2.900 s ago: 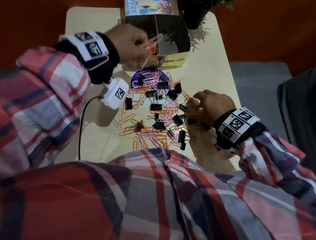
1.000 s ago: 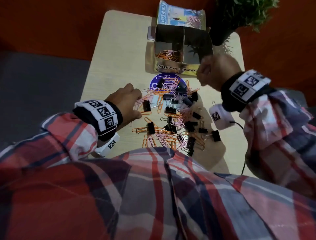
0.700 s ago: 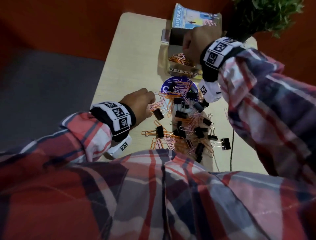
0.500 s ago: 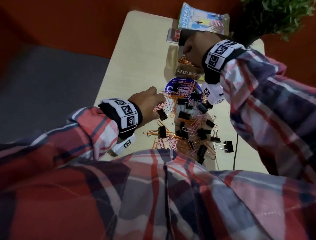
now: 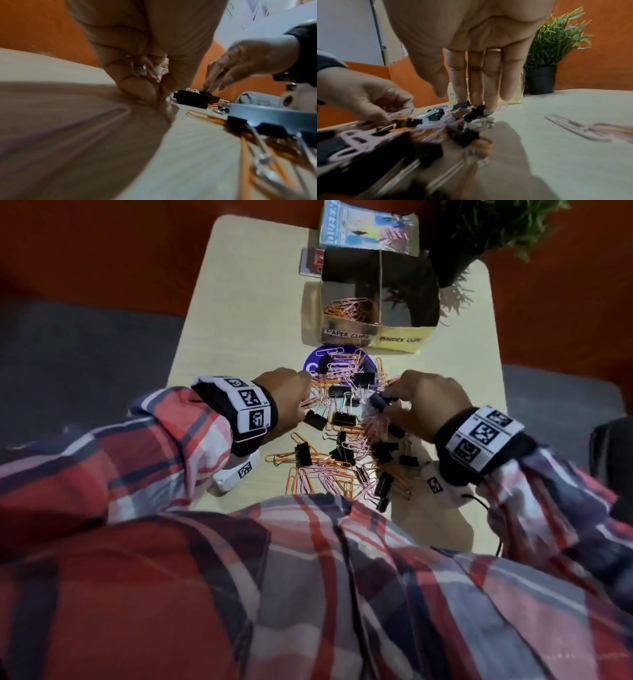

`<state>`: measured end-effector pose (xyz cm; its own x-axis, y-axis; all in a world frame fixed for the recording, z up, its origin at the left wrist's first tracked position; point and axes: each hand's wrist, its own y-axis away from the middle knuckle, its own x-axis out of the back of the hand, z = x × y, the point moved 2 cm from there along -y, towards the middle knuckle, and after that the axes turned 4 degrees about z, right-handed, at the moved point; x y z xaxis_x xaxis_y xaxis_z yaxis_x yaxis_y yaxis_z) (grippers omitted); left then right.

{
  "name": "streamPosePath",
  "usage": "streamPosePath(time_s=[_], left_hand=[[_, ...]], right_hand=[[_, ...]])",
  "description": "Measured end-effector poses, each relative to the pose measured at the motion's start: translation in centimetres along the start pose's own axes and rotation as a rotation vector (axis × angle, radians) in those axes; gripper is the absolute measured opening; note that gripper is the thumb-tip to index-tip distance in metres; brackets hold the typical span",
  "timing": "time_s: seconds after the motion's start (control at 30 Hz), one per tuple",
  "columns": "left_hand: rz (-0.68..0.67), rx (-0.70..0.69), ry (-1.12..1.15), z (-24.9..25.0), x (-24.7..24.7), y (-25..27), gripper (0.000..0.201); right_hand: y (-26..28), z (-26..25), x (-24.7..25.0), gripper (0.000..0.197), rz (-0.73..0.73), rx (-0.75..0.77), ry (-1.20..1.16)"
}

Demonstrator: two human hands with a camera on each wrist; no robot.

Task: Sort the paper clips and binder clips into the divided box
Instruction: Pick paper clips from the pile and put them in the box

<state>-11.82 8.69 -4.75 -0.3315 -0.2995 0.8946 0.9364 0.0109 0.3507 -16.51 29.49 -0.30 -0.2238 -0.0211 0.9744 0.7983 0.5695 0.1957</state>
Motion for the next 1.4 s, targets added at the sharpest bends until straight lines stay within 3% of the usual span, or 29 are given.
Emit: streamPosePath(time_s=[0.2,0.33,0.4,0.47,0.7,0.87,0.97,1.03,1.27,1.4], left_hand=[[0.019,0.014,-0.044,0.4,-0.2,0.2,0.025],[0.029,-0.02,-0.124,1.1,-0.5,0.4,0.029],[0.029,-0.031,-0.128,1.1,-0.6,0.4,0.031],[0.021,-0.015,-0.094,0.8,-0.4,0.4,0.028],[0.039,0.102,0.206,-1.0,1.5,0.5,0.008],[0.165,0.066,0.261,-0.5,6.6,-1.4,0.011],[0.272,0.005,0.199,1.3,10.5,-3.4,0.019],[0.307,-0.025,0.12,2.3,12.2,-5.4,0.002],[0.194,-0.073,-0.22,5.5,11.7,-11.2,0.021],[0.178,-0.107,-0.22,5.2,10.4,-12.0,0.028]], right_hand=[[1.1,-2.5,-0.2,0.023,0.018,0.11,0.153],[1.6,-4.4,-0.6,0.038,-0.212,0.19,0.302],[1.7,-4.7,-0.9,0.047,-0.255,0.213,0.317],[1.6,-4.7,-1.2,0.048,-0.234,0.224,0.318],[1.7,-4.3,-2.4,0.023,-0.139,0.194,0.369],[1.8,-4.4,-2.0,0.031,-0.169,0.203,0.365],[1.7,-4.7,-1.6,0.037,-0.207,0.195,0.378],[1.5,-4.8,-1.4,0.033,-0.238,0.189,0.387],[0.6,-4.3,-0.8,0.036,-0.279,0.124,0.347],[0.1,-3.9,-0.9,0.028,-0.252,0.079,0.303]])
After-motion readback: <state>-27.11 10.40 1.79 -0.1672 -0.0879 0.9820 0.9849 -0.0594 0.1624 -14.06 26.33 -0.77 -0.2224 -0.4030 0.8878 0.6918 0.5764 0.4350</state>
